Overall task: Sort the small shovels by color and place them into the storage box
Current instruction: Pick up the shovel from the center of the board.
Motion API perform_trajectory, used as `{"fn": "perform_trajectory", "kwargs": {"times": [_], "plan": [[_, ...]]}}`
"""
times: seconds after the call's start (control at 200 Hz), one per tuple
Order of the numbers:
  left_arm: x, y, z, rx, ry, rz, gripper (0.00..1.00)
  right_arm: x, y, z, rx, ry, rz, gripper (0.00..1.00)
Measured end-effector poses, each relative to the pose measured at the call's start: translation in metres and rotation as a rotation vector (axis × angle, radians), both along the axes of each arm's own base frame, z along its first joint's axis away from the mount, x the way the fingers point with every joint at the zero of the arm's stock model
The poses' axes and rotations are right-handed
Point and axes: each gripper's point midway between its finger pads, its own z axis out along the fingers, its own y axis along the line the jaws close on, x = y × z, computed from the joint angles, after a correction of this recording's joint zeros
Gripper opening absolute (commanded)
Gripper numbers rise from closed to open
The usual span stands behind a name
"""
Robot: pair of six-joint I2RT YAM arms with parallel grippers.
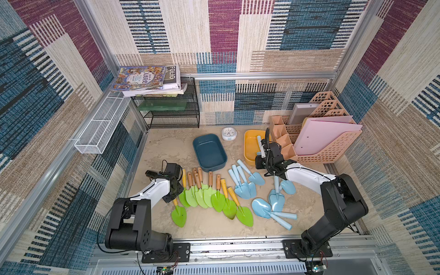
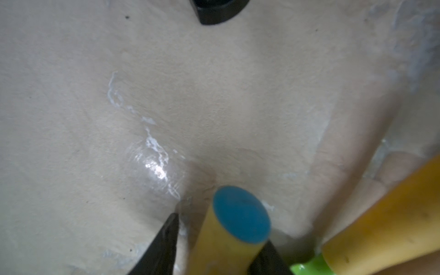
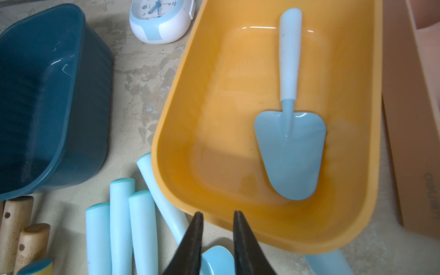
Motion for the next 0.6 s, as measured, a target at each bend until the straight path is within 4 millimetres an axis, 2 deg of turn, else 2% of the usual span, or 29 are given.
{"fn": "perform_trajectory", "kwargs": {"times": [0.095, 0.19, 0.25, 0.356, 0.491, 0.596], "plan": [[0.003, 0.000, 0.001, 0.001, -0.003, 0.000, 0.00, -0.001, -0.005, 0.000, 0.003, 0.001, -0.012, 0.26], [0.003, -0.003, 0.004, -0.017, 0.003, -0.003, 0.00, -0.002, -0.010, -0.001, 0.009, 0.005, -0.022, 0.26], [0.006, -0.004, 0.013, -0.020, -0.008, -0.009, 0.00, -0.002, -0.011, 0.000, 0.016, 0.003, -0.022, 0.26], [0.026, -0.004, 0.049, -0.007, -0.090, -0.037, 0.00, -0.002, -0.012, 0.001, 0.022, 0.003, -0.025, 0.26], [0.057, -0.006, 0.114, 0.026, -0.232, -0.102, 0.00, -0.003, -0.013, 0.004, 0.031, -0.003, -0.024, 0.26], [0.071, -0.013, 0.150, 0.047, -0.296, -0.170, 0.00, -0.002, -0.014, 0.005, 0.032, -0.004, -0.027, 0.26]]}}
